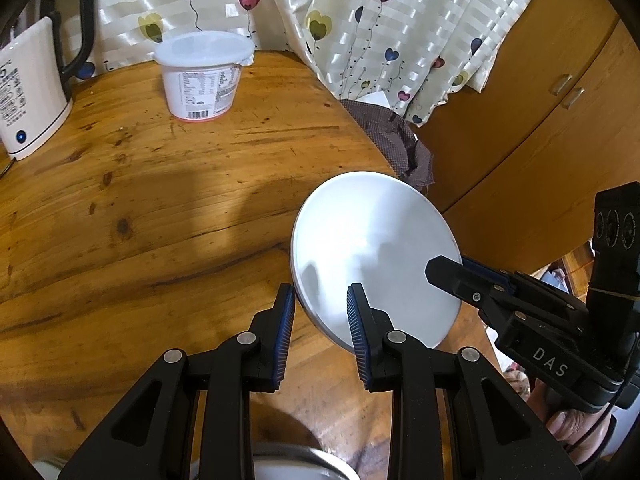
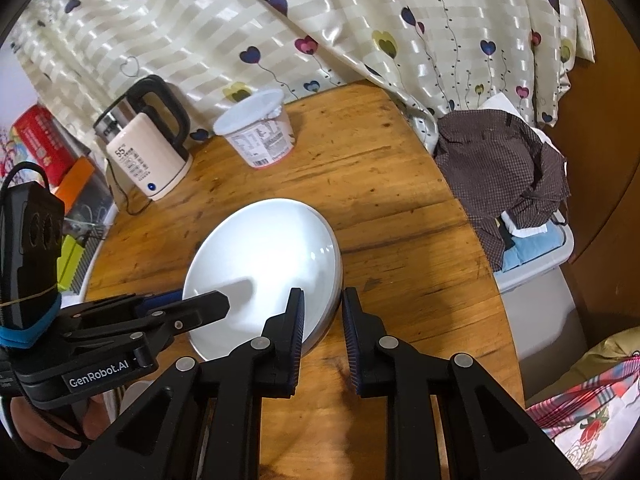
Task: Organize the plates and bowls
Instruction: 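Carry the white bowl with both tools over the bowl stack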
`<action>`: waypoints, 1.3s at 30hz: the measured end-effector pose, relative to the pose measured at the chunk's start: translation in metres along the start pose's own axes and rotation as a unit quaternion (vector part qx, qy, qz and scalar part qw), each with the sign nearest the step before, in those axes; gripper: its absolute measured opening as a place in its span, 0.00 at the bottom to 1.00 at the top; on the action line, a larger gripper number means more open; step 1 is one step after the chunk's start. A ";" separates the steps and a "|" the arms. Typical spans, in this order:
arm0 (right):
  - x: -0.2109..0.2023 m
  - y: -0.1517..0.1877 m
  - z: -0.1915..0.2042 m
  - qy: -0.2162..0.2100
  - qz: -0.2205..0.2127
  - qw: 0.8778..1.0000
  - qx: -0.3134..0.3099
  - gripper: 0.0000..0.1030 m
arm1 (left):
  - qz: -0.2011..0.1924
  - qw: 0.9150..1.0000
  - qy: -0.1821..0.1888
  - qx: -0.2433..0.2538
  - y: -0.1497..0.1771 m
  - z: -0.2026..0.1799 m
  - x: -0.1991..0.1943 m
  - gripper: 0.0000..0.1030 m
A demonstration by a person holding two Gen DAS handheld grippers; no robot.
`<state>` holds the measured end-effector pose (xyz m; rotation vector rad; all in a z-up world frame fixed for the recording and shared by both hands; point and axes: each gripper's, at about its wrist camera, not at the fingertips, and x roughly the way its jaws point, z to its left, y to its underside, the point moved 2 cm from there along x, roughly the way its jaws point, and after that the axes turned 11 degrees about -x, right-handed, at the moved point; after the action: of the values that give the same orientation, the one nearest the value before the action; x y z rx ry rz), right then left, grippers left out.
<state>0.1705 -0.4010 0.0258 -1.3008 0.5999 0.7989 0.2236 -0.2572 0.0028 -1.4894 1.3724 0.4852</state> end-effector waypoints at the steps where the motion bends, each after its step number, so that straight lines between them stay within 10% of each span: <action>1: -0.002 0.000 0.003 -0.001 -0.001 1.000 -0.001 0.18 | -0.004 1.000 -0.001 -0.001 0.002 0.001 -0.005 0.27; 39: -0.056 0.037 0.109 -0.060 -0.013 0.996 -0.059 0.18 | -0.067 0.996 -0.031 -0.050 0.080 0.044 -0.114 0.27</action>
<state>0.1022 -0.3016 0.0674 -1.3545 0.4448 0.8960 0.1345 -0.1502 0.0471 -1.6230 1.2059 0.5172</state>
